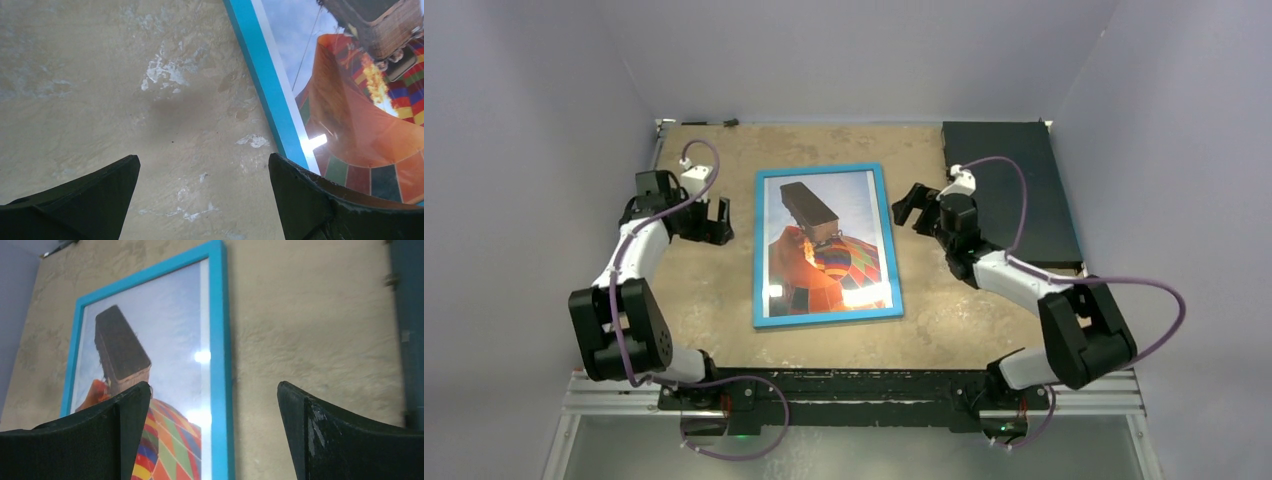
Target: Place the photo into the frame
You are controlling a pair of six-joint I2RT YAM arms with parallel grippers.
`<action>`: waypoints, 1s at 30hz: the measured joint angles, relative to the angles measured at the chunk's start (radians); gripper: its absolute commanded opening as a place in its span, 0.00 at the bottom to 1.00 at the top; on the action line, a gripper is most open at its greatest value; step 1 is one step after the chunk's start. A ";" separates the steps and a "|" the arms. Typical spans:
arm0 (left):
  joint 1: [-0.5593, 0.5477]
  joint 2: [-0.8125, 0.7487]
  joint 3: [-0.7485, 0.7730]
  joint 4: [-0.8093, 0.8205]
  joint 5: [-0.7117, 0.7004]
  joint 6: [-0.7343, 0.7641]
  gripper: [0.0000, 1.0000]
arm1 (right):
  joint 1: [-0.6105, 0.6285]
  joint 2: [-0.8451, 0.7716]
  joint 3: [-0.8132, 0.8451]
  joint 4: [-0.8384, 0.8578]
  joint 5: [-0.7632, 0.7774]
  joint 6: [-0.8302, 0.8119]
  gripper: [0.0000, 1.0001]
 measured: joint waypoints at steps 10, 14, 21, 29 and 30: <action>-0.038 0.101 -0.298 0.489 -0.038 -0.140 1.00 | -0.249 -0.120 0.002 -0.168 0.128 -0.090 0.99; -0.043 0.079 -0.425 0.740 -0.042 -0.203 1.00 | -0.333 -0.135 -0.008 -0.183 0.129 -0.103 0.99; -0.055 0.103 -0.657 1.330 -0.026 -0.311 1.00 | -0.380 -0.227 -0.246 0.084 0.235 -0.172 0.99; -0.069 0.212 -0.747 1.693 -0.047 -0.357 1.00 | -0.379 -0.124 -0.452 0.570 0.332 -0.327 0.99; -0.072 0.211 -0.752 1.717 -0.056 -0.357 1.00 | -0.380 -0.095 -0.463 0.621 0.336 -0.344 0.99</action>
